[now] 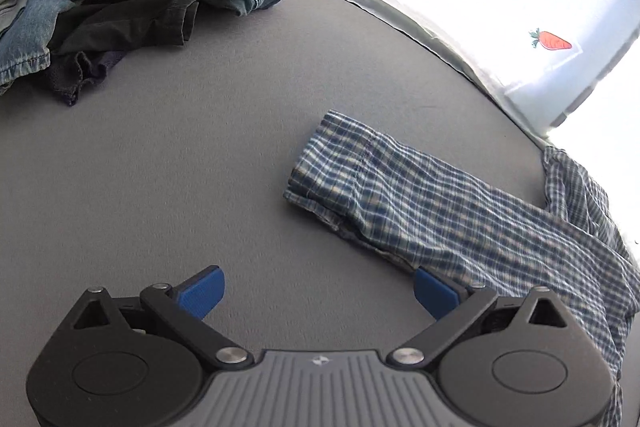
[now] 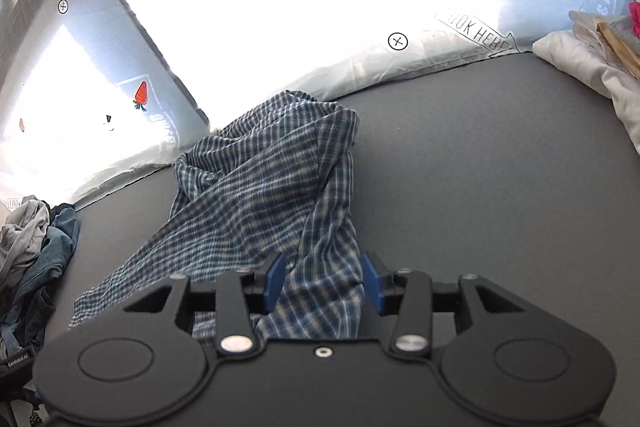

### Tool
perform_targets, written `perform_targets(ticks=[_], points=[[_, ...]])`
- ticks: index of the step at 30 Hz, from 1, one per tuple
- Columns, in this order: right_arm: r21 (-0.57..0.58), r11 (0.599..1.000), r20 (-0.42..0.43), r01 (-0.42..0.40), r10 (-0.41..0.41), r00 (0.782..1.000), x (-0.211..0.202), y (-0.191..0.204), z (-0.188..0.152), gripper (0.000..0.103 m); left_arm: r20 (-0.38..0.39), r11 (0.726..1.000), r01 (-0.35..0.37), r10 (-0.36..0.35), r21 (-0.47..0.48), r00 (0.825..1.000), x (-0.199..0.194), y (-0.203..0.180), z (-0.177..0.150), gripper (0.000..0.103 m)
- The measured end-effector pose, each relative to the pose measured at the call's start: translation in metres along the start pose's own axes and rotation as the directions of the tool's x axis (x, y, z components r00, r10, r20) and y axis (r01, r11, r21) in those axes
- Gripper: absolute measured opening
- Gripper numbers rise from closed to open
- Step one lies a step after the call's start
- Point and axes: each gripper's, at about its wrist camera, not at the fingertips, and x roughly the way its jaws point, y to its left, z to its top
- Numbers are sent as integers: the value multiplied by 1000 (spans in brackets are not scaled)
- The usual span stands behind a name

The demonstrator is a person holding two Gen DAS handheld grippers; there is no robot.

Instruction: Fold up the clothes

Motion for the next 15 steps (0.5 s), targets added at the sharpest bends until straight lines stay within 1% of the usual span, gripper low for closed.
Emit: perform_targets(ticks=[2,4,7,8,9,10,11,12,13,15], points=[[11,1000,16,9,-9,1000,21,4,23,50,12,999,-28,28,-15,1000,15,-4,15,100],[32,999,21,15,-15,1000,42,7,41,56,12,998,-38,38,-41,999,26,-6,24,100],[45,999,13,29,-30,999,68,11,59,57,22,999,-33,34,-26,999,36,-11,29,100],[45,998,10,31,-31,999,75,13,63,57,27,999,-33,33,-11,999,38,-14,29,98],[44,999,10,26,-26,1000,79,14,64,56,39,999,-39,39,8,998,38,-16,28,92],[39,999,14,23,-24,1000,83,15,65,50,57,998,-51,50,22,997,38,-18,27,86],[27,999,23,26,-26,999,85,16,64,44,73,998,-60,58,33,996,37,-20,25,77],[15,999,32,28,-29,999,86,17,63,24,87,997,-67,63,42,994,37,-21,24,65],[1,1000,42,29,-29,999,87,18,63,6,98,996,-70,65,49,993,37,-23,25,53],[-35,999,59,27,-25,998,86,17,63,3,109,997,-57,51,58,993,37,-25,27,22]])
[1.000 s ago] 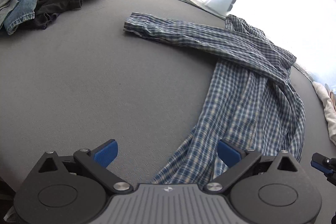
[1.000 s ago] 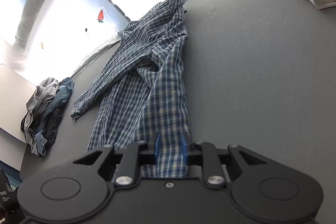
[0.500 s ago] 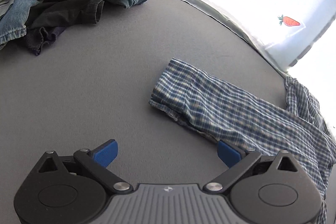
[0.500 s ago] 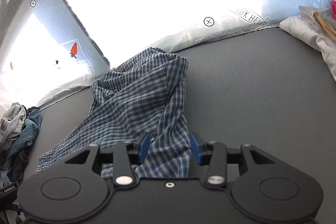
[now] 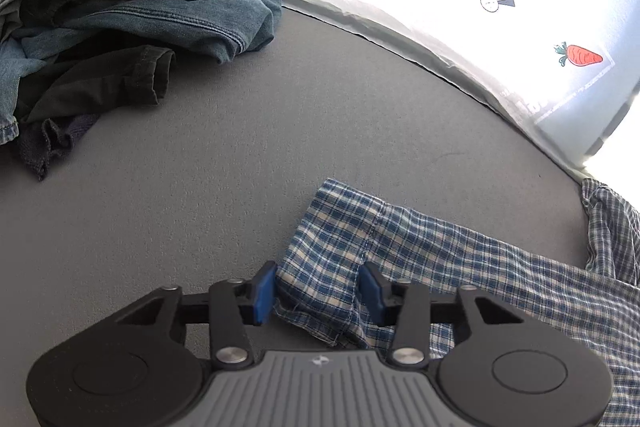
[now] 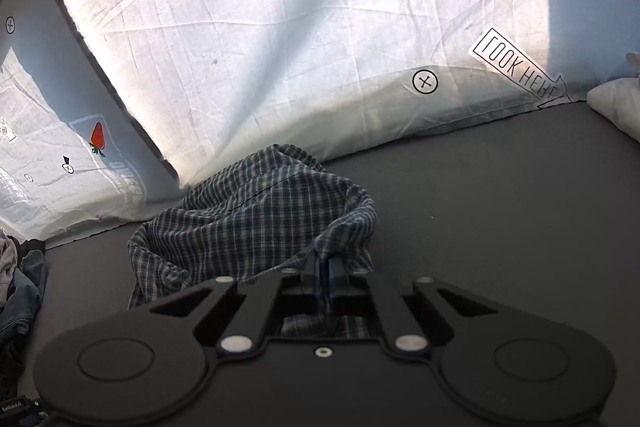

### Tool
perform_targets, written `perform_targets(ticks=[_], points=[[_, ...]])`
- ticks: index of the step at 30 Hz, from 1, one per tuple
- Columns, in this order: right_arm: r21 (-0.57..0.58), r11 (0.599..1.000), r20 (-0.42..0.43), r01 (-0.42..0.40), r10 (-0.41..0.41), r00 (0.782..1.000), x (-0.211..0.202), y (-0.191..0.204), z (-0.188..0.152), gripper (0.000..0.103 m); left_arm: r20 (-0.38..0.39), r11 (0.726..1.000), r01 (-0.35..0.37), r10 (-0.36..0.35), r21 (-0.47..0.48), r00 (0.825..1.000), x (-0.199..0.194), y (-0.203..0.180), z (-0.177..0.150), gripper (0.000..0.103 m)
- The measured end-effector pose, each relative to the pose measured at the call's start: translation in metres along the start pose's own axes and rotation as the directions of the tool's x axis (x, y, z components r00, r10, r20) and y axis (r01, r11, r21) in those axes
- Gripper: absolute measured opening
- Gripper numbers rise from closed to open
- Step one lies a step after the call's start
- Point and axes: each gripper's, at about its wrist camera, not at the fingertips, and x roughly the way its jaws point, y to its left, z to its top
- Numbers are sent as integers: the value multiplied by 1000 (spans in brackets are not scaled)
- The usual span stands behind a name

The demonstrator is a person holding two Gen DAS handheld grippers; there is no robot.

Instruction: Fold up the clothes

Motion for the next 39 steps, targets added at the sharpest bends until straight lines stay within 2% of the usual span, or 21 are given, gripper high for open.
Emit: perform_targets(ticks=[1,5,8,12,15,18,21,22,24,26,29,31,33,35,39], points=[[-12,1000,8,-3,3,1000,-1,0,1,2,7,1000,25,-25,-6,1000,-1,0,2,16],[-25,1000,46,-10,11,999,-13,-5,10,1,108,998,69,-69,1,992,-29,-15,20,11],[-16,1000,91,-5,6,996,-28,-10,22,1,224,990,135,-138,26,965,-71,-33,42,11],[32,999,152,-23,18,988,-49,-24,39,1,380,972,201,-233,121,895,-135,-60,72,11],[40,998,191,-43,35,981,-65,-29,49,1,481,953,249,-303,173,823,-186,-80,92,11],[39,996,218,-74,64,974,-77,-29,56,1,549,932,307,-363,195,753,-228,-91,107,10],[36,995,233,-97,86,969,-82,-28,59,1,579,908,359,-415,216,702,-248,-95,117,10],[34,995,233,-97,87,968,-81,-28,59,1,583,907,352,-418,229,697,-250,-98,118,10],[33,995,227,-92,82,970,-78,-27,59,1,582,918,307,-397,251,710,-244,-104,117,10],[32,996,215,-83,74,974,-73,-26,58,1,561,929,283,-369,238,741,-227,-101,114,10],[21,997,199,-70,65,978,-64,-26,55,1,520,950,248,-311,190,796,-197,-89,111,10],[16,998,184,-66,62,981,-56,-26,52,1,469,963,229,-270,143,841,-168,-76,108,10],[-9,998,162,-57,58,985,-46,-23,50,1,424,972,208,-236,113,874,-141,-68,106,10],[-49,998,138,-36,43,989,-33,-17,46,1,385,979,178,-202,99,901,-114,-62,102,10],[-114,993,82,11,-2,997,0,-7,32,1,309,989,107,-135,105,941,-61,-55,92,10]])
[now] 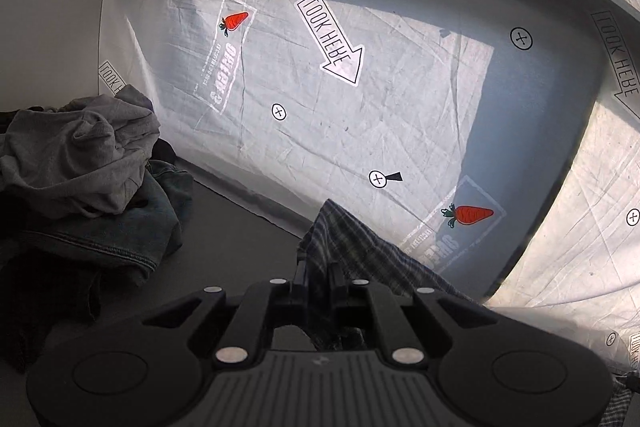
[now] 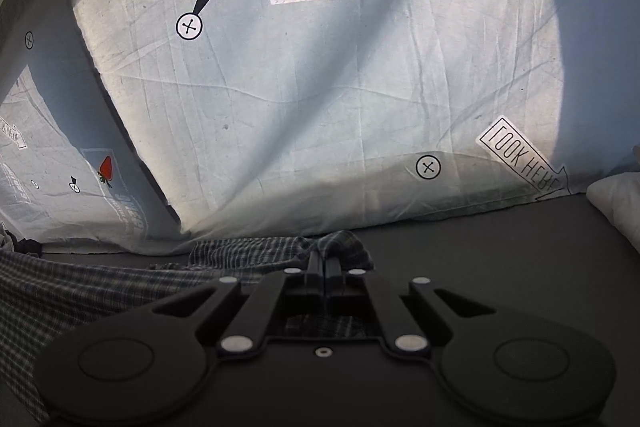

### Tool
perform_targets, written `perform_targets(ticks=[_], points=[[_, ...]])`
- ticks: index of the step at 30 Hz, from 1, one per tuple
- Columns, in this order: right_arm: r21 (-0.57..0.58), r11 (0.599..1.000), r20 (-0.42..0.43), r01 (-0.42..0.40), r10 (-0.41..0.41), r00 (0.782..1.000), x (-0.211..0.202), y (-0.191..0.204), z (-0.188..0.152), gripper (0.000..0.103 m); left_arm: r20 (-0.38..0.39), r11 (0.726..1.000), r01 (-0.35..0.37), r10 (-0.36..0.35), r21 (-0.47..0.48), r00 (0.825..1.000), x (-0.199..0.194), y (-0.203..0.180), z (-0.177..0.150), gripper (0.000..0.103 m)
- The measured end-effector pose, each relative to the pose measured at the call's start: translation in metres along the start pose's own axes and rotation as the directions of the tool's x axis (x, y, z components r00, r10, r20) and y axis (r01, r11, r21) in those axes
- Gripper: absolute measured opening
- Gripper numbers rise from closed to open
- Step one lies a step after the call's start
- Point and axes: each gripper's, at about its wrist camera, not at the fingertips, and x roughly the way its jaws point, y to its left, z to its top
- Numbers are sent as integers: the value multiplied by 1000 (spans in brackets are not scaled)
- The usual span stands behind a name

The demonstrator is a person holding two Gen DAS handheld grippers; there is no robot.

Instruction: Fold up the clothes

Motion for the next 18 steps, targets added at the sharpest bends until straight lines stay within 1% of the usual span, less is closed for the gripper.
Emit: perform_targets(ticks=[3,6,8,10,11,13,14,17,18], points=[[-35,999,-53,26,-28,998,27,6,-12,2,-72,999,-42,43,17,996,30,9,-21,10],[-71,996,-92,56,-62,994,51,10,-22,4,-149,997,-71,73,17,986,53,21,-45,10],[-66,995,-105,70,-77,992,63,9,-26,7,-194,997,-82,82,11,977,63,27,-59,10],[-48,996,-111,77,-82,990,73,5,-28,18,-227,996,-91,90,7,970,68,31,-70,10],[-40,996,-109,80,-84,990,77,3,-29,22,-241,995,-95,94,5,966,71,33,-74,10],[-20,997,-107,79,-81,991,83,-2,-29,35,-268,995,-103,100,1,958,75,36,-83,10],[-6,997,-109,78,-78,991,86,-5,-28,37,-277,994,-105,101,-1,956,77,37,-85,10],[50,995,-113,82,-76,991,88,-15,-23,50,-291,994,-106,96,-19,952,79,41,-89,11],[65,994,-109,87,-80,991,85,-18,-22,58,-293,994,-105,93,-28,952,77,42,-89,15]])
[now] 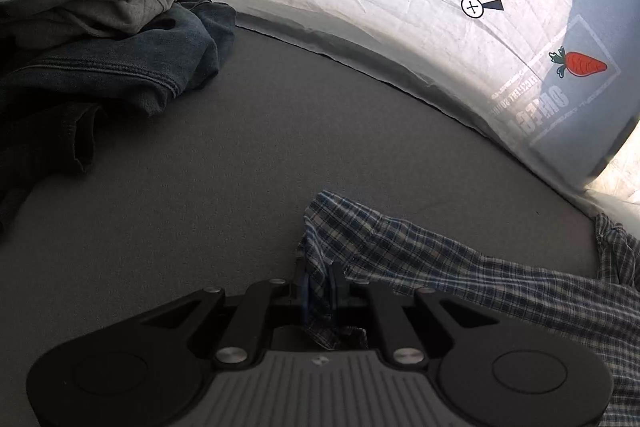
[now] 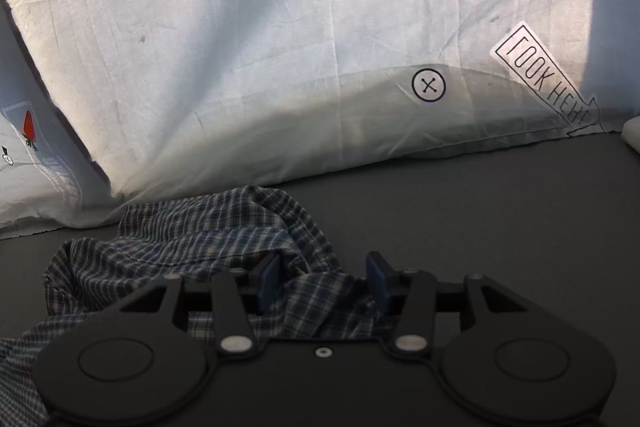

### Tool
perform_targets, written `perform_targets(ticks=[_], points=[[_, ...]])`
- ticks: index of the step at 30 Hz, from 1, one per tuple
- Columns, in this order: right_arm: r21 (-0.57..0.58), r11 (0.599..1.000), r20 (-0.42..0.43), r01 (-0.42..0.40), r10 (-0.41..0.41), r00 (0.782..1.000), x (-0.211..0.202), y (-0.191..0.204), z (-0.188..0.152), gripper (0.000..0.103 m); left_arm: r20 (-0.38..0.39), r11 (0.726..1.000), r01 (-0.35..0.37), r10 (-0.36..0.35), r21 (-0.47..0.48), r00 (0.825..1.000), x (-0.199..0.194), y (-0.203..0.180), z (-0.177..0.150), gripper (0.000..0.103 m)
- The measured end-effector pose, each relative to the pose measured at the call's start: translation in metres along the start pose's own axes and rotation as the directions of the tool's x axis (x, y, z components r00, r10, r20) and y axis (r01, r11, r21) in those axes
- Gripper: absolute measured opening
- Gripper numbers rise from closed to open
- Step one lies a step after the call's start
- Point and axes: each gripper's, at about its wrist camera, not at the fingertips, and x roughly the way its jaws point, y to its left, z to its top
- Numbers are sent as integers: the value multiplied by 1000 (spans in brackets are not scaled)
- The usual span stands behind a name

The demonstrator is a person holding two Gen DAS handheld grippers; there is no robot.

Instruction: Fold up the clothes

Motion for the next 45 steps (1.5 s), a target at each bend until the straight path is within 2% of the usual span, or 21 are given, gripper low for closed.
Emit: perform_targets(ticks=[2,4,6,11,12,14,16,17,20,22,24,26,28,34,39,42,45], points=[[20,1000,22,5,-6,1000,-13,-4,-2,68,-4,1000,9,-9,-19,1000,-6,4,0,17],[37,999,36,5,-6,999,-32,-10,-9,84,6,999,22,-22,-37,1000,-16,8,-1,20],[43,999,41,10,-11,999,-54,-11,-21,85,18,998,32,-31,-51,999,-30,11,-3,26],[11,998,23,66,-67,997,-121,-2,-76,86,13,994,85,-84,-62,996,-81,12,-33,27],[1,998,22,69,-69,997,-137,4,-92,81,-2,994,101,-101,-52,995,-91,11,-43,28],[-13,996,17,83,-83,996,-161,18,-117,66,-44,990,137,-138,-18,989,-111,4,-69,29],[-25,995,0,97,-97,995,-181,26,-141,31,-101,982,185,-181,32,978,-134,-9,-105,29],[-26,994,-5,104,-104,995,-190,28,-152,26,-128,977,206,-197,63,972,-145,-16,-124,29],[8,997,-21,73,-73,997,-213,33,-179,23,-198,952,264,-231,156,953,-177,-38,-182,29],[-13,999,-28,29,-29,999,-225,42,-192,22,-238,924,322,-271,206,932,-192,-47,-207,29],[-51,999,-29,-10,8,1000,-236,52,-204,22,-258,887,371,-303,277,917,-205,-56,-224,29],[-94,994,-27,-52,50,998,-244,63,-213,22,-269,849,397,-315,349,910,-215,-65,-239,29],[-132,987,-30,-92,89,996,-250,71,-221,19,-283,828,407,-314,385,906,-218,-69,-248,29],[-194,965,-62,-177,168,984,-257,86,-241,5,-308,819,398,-286,413,907,-213,-65,-260,30],[-209,944,-115,-254,234,965,-255,92,-250,3,-324,820,412,-295,396,899,-210,-62,-256,30],[-189,953,-160,-237,208,965,-251,91,-257,6,-336,821,419,-297,387,894,-209,-63,-253,31],[-160,973,-194,-166,134,972,-242,79,-263,7,-346,819,426,-300,384,889,-207,-64,-251,32]])
